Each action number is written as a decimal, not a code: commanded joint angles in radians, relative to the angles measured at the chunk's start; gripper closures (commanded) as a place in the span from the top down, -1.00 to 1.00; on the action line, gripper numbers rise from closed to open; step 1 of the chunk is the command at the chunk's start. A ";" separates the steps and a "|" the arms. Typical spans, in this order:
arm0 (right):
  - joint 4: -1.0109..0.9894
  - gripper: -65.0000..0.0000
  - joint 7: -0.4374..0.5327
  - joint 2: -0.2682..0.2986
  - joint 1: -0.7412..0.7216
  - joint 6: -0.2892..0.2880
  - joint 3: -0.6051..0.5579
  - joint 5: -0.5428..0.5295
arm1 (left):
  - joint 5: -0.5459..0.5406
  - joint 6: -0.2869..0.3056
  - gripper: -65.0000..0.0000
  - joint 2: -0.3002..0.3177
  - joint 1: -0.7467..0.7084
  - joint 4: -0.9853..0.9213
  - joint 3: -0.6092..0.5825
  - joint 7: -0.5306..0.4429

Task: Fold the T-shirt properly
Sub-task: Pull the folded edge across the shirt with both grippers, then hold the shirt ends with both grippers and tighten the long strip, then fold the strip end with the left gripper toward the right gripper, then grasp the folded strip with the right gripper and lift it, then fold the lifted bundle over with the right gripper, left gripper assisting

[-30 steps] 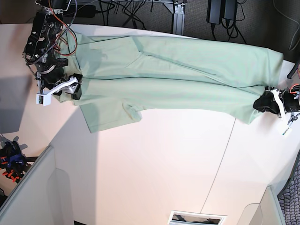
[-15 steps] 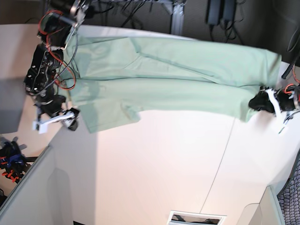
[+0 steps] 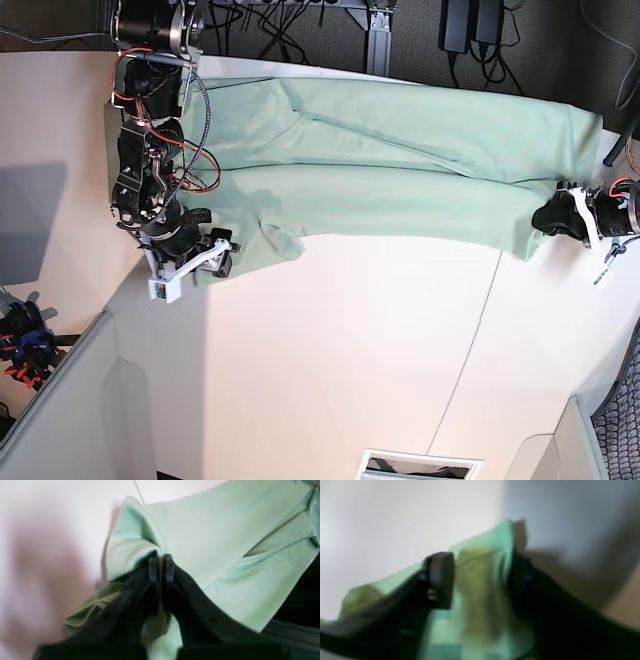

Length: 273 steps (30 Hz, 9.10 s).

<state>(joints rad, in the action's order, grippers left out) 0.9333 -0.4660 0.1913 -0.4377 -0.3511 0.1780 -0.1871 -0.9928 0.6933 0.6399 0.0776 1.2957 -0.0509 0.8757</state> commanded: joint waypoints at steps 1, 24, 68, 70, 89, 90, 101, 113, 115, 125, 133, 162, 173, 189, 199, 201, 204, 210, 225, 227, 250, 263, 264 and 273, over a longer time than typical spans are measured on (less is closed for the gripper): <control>0.013 -0.55 0.023 0.003 -0.016 -0.006 -0.002 0.004 | -0.020 0.005 -1.00 0.019 0.016 0.014 0.011 -0.010; 0.772 -1.00 -0.251 0.162 0.405 -0.012 0.057 -0.163 | -0.140 0.005 -0.88 0.167 -0.113 0.273 0.014 0.110; 0.897 0.37 -0.254 0.077 0.644 -0.012 0.207 -0.221 | 0.093 -0.152 0.23 -0.089 -0.363 0.235 0.382 0.000; 0.897 0.37 -0.254 0.077 0.644 -0.012 0.207 -0.221 | 0.101 -0.152 0.23 -0.088 -0.363 0.235 0.417 0.000; 0.897 0.37 -0.258 0.077 0.644 -0.012 0.207 -0.240 | 0.210 -0.189 0.23 -0.117 -0.364 0.234 0.480 -0.057; 0.897 0.37 -0.262 0.077 0.644 -0.012 0.207 -0.240 | 0.213 -0.190 0.23 -0.124 -0.364 0.233 0.476 -0.057; 0.897 0.37 -0.268 0.077 0.644 -0.012 0.207 -0.240 | 0.212 -0.188 0.23 -0.166 -0.363 0.150 0.407 -0.063; 0.898 0.37 -0.260 0.077 0.643 -0.012 0.207 -0.240 | 0.209 -0.101 -0.58 -0.166 -0.369 0.150 0.312 -0.035; 0.898 0.37 -0.253 0.077 0.643 -0.012 0.207 -0.240 | 0.219 -0.094 -1.00 -0.166 -0.369 0.150 0.312 -0.060; 0.898 0.37 -0.249 0.077 0.599 -0.011 0.255 -0.245 | 0.371 -0.084 -1.00 -0.138 -0.274 0.150 0.313 -0.231; 0.898 0.37 -0.250 0.078 0.588 -0.012 0.344 -0.300 | 0.646 -0.212 -1.00 -0.069 -0.092 0.142 0.313 -0.293; 0.898 0.37 -0.302 0.071 0.600 -0.012 0.345 -0.372 | 0.535 -0.247 -0.50 -0.222 -0.050 0.243 -0.003 -0.128; 0.833 0.37 -0.309 -0.035 0.675 -0.018 0.248 -0.436 | 0.356 -0.195 -0.21 -0.255 -0.045 0.314 -0.003 -0.085; 0.763 0.37 -0.293 -0.166 0.673 -0.031 0.138 -0.449 | 0.256 -0.134 0.07 -0.254 -0.044 0.340 0.005 -0.068; 0.756 -0.42 -0.177 -0.217 0.663 -0.031 0.053 -0.380 | 0.245 -0.132 0.07 -0.254 -0.045 0.340 0.174 -0.087; 0.756 -1.00 -0.138 -0.216 0.663 -0.031 0.053 -0.335 | 0.242 -0.132 0.07 -0.248 -0.045 0.340 0.203 -0.086; 0.756 -1.00 -0.101 -0.208 0.660 -0.031 0.054 -0.274 | 0.230 -0.132 0.07 -0.233 -0.045 0.340 0.228 -0.086; 0.756 -1.00 -0.098 -0.111 0.629 -0.030 0.132 -0.206 | 0.176 -0.128 0.07 -0.196 -0.057 0.340 0.248 -0.061; 0.868 -1.00 -0.241 0.092 0.576 -0.042 0.368 -0.452 | 0.144 -0.097 0.07 -0.174 -0.183 0.340 0.248 -0.061; 0.942 -1.00 -0.242 0.058 0.567 -0.041 0.311 -0.449 | 0.145 -0.094 0.07 -0.174 -0.203 0.340 0.248 -0.058; 0.841 0.29 -0.083 -0.328 0.526 -0.039 -0.426 0.074 | 0.139 -0.093 0.06 -0.207 -0.349 0.322 0.244 -0.041; 0.947 -1.00 -0.049 -0.303 0.414 -0.038 -0.216 0.165 | 0.106 0.005 -0.84 -0.245 -0.371 0.732 0.195 -0.128; 0.940 -1.00 -0.050 -0.301 0.390 -0.038 -0.179 0.162 | 0.136 0.005 -0.85 -0.244 -0.371 0.747 0.150 -0.158; 0.565 -1.00 0.007 -0.200 0.134 -0.039 -0.010 0.162 | 0.612 0.005 -1.00 -0.325 -0.303 0.598 -0.308 -0.348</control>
<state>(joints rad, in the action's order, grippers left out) 1.4750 -0.4812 -0.0116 -0.2821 -0.3935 0.1684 -0.0216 -0.3649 0.6922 0.3141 -0.2329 1.8790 -0.3656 0.5510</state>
